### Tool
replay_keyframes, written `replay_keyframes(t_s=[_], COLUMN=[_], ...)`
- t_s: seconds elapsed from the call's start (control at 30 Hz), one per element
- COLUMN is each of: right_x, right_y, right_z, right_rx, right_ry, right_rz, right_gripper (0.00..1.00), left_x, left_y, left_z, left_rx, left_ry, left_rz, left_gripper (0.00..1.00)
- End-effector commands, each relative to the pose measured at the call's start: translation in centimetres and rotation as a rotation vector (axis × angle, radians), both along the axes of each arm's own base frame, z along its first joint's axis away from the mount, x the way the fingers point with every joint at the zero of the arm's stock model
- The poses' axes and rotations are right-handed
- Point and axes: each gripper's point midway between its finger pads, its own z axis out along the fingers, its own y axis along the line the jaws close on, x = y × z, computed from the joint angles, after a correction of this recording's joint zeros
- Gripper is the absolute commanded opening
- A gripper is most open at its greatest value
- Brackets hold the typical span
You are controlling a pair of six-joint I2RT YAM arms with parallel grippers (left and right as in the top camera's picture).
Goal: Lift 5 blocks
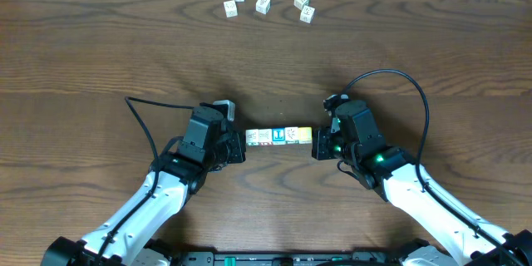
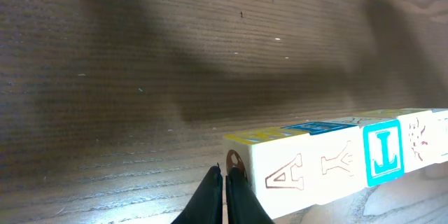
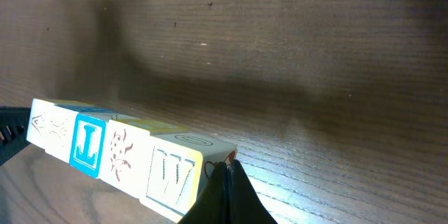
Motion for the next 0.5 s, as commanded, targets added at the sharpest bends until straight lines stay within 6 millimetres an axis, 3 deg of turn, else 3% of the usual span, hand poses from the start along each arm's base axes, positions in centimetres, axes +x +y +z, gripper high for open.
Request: replay_keyframes(t_s=[0.0,0.47], right_x=[-3.6,-3.7], right_y=[5.9,5.8], right_z=[3.3,3.7], right_rx=[0.221,0.225], right_ry=[0.047,0.037], right_rz=[0.256,0.256], right_gripper=[0.01,0.01], left_x=[-0.7,-0.1], left_y=[-4.9,-5.3], left_z=[4.9,6.2], left_rx=[-0.207,-0.227], left_ry=[-0.035,-0.053], left_rz=[-0.175,-0.171], left_gripper=[0.07,0.07])
